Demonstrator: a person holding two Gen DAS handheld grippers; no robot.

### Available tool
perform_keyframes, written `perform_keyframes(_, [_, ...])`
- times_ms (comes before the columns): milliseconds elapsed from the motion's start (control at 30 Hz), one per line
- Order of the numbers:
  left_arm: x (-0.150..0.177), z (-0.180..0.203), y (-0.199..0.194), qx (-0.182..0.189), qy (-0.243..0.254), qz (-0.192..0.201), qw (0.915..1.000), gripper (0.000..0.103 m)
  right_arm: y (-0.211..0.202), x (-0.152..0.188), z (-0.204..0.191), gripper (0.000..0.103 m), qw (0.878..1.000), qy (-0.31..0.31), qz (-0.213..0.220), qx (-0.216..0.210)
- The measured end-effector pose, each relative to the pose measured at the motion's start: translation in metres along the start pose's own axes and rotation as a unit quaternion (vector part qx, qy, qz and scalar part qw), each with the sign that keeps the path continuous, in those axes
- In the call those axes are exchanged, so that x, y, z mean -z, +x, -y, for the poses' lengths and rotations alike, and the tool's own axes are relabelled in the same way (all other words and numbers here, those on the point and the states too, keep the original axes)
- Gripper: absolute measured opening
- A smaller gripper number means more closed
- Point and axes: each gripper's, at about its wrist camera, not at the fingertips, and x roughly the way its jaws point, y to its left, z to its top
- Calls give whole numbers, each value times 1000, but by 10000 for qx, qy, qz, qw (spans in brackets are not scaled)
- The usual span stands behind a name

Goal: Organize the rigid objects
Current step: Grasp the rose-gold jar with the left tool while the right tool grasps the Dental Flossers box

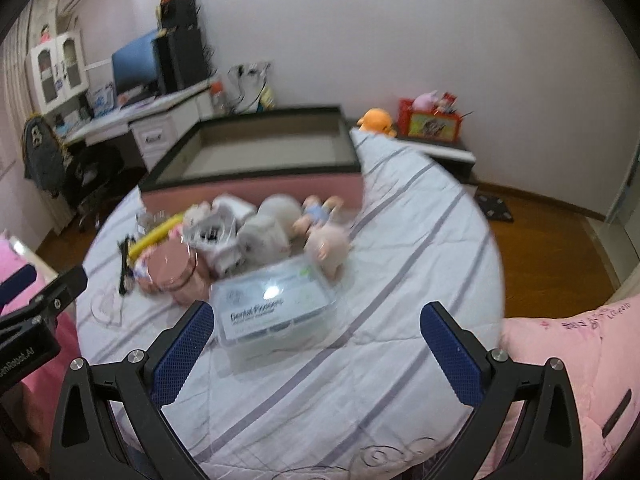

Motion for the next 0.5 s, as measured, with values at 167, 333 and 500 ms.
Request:
perform_keyframes(167, [5,6,19,12,55,-220,9997,103,34,7,-11,103,9990,-199,-359,-192])
perform_keyframes(333, [5,13,31,4,121,-335,9994,103,52,6,-12,103,9979,-265,-424,-422])
perform_keyframes(500, [5,19,40,33,147,-448,9989,103,67,4,-14,103,9954,-483,-605,-564])
